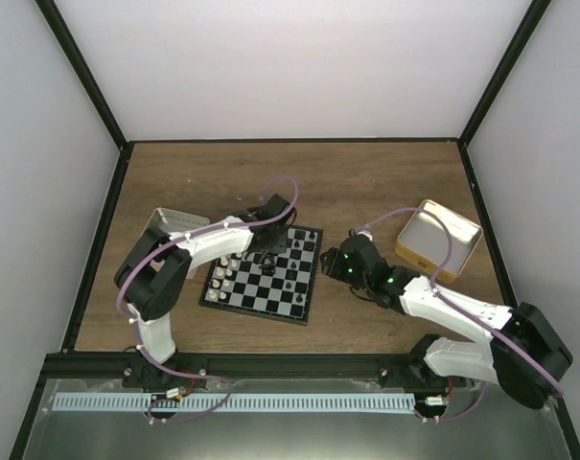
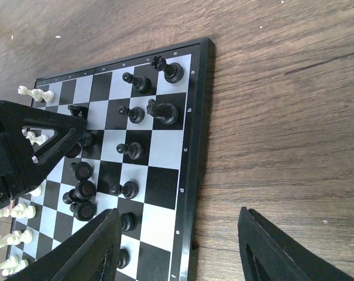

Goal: Set up the chess pieces on the board
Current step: Pick up the chess piece from the chessboard.

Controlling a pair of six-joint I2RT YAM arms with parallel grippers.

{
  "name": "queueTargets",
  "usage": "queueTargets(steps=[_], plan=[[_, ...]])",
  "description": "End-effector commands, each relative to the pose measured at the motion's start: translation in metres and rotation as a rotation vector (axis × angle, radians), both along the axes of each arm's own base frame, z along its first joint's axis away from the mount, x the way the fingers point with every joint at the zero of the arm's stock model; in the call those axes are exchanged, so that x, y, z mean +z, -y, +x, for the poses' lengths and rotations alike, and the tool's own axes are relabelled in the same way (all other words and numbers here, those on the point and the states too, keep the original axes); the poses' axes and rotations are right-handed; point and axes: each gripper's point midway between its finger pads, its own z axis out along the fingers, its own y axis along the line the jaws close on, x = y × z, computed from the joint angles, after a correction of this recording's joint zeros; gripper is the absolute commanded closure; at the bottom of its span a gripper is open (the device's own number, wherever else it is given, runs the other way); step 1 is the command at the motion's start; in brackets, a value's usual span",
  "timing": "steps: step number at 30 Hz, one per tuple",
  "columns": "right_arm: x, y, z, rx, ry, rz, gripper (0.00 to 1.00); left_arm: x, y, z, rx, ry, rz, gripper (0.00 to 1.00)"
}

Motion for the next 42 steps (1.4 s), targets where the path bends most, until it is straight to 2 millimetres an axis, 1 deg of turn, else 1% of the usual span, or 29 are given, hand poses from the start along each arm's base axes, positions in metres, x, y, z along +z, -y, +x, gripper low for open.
queueTargets(steps=[1,5,11,13,16,17,20,23,32,37,40,42], plan=[[0.002,0.0,0.005,-0.003,0.014,-0.004,0.44,0.003,0.004,0.003,-0.024,-0.009,0.0,0.74],[0.0,0.001,0.005,-0.004,0.014,-0.011,0.44,0.003,0.004,-0.001,-0.028,-0.02,-0.011,0.74],[-0.001,0.001,0.005,-0.005,0.011,-0.012,0.44,-0.004,0.002,-0.004,-0.028,-0.033,-0.008,0.75],[-0.001,0.001,0.005,-0.008,0.01,-0.014,0.44,-0.005,0.003,-0.004,-0.027,-0.032,-0.008,0.77],[-0.001,0.003,0.005,-0.011,0.012,-0.017,0.44,-0.004,0.002,-0.001,-0.024,-0.022,0.0,0.86],[-0.002,0.003,0.004,-0.013,0.011,-0.019,0.44,-0.003,0.002,-0.001,-0.026,-0.02,0.002,0.87],[0.0,0.006,0.005,-0.021,0.021,-0.026,0.44,0.003,0.003,-0.001,-0.032,-0.008,-0.005,0.91],[0.002,0.007,0.007,-0.026,0.032,-0.034,0.44,0.009,0.005,-0.002,-0.04,0.005,-0.017,0.92],[0.004,0.009,0.007,-0.036,0.034,-0.03,0.44,0.035,0.013,-0.006,-0.074,0.052,-0.056,0.92],[0.007,0.011,0.006,-0.045,0.042,-0.028,0.44,0.048,0.018,-0.018,-0.097,0.062,-0.075,0.91],[0.007,0.012,0.006,-0.049,0.043,-0.028,0.44,0.053,0.021,-0.033,-0.106,0.064,-0.083,0.91],[0.008,0.013,0.006,-0.052,0.045,-0.026,0.44,0.055,0.024,-0.049,-0.114,0.061,-0.093,0.91]])
